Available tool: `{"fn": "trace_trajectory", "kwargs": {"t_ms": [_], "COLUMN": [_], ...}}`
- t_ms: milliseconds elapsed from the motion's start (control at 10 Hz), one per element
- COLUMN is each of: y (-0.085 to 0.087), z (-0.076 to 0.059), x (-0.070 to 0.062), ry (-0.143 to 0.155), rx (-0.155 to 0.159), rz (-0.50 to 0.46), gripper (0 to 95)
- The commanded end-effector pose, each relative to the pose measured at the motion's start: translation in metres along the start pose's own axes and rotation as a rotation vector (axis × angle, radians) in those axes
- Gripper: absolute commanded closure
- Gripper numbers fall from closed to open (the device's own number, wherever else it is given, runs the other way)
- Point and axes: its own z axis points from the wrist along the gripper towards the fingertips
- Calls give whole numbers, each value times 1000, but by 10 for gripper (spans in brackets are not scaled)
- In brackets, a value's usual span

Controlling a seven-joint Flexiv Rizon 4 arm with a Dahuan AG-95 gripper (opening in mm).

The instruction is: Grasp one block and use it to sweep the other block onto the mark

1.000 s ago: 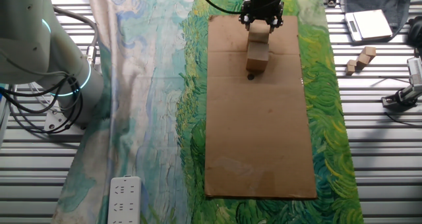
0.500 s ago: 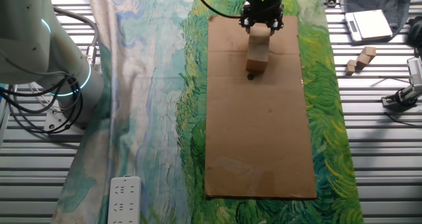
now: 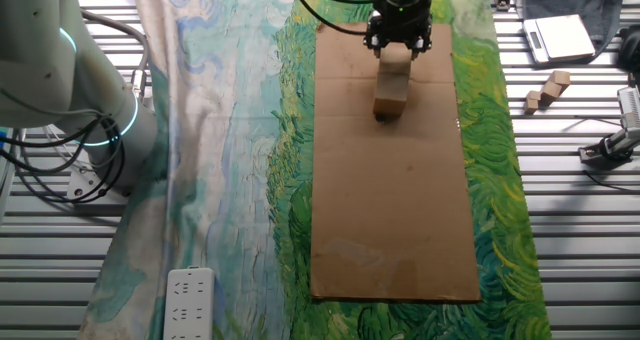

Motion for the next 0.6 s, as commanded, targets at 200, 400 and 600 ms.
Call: {"fn": "trace_trajectory", "kwargs": {"t_ms": [200,400,600], "y": [-2,-2,-1], "z": [-3,-5,-6], "x": [10,18,28], "ry": [-4,-3,0], "rx": [-2,-1,-1], "rz": [-15,-23,-34], "gripper": [950,950,950]}}
